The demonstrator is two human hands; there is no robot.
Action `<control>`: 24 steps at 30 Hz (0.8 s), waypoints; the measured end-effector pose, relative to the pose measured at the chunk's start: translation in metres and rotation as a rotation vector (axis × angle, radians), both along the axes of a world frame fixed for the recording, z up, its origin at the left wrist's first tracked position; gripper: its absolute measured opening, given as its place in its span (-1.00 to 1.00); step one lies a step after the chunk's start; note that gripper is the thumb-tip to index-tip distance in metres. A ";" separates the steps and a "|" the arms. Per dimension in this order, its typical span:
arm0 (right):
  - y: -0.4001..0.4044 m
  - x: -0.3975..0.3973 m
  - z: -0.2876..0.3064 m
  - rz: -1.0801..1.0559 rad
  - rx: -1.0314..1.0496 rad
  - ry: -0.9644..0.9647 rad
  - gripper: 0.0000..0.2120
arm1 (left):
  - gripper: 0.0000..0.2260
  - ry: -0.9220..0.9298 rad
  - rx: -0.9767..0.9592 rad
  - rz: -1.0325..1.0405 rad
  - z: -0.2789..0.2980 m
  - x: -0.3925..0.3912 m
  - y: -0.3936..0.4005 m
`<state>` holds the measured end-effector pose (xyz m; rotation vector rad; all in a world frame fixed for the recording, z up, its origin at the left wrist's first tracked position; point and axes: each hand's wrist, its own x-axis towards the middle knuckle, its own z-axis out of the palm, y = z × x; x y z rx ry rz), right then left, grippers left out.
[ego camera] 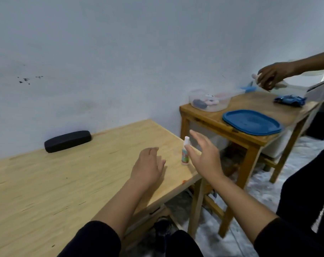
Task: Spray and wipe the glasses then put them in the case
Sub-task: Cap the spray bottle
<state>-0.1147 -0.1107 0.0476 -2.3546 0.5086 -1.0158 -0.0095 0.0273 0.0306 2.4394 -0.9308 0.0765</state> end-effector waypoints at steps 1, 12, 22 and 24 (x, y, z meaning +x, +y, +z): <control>0.002 -0.002 -0.009 0.009 0.057 -0.028 -0.56 | -0.54 0.016 0.004 0.002 -0.004 -0.002 -0.001; -0.002 0.010 -0.044 0.110 0.633 -0.268 -0.54 | -0.54 0.054 0.041 0.016 -0.027 0.007 -0.004; -0.013 0.021 -0.055 0.139 0.614 -0.331 -0.56 | -0.61 0.111 -0.145 -0.001 -0.016 0.020 -0.046; -0.017 0.021 -0.055 0.146 0.618 -0.339 -0.56 | -0.61 0.139 -0.181 -0.030 -0.016 0.022 -0.058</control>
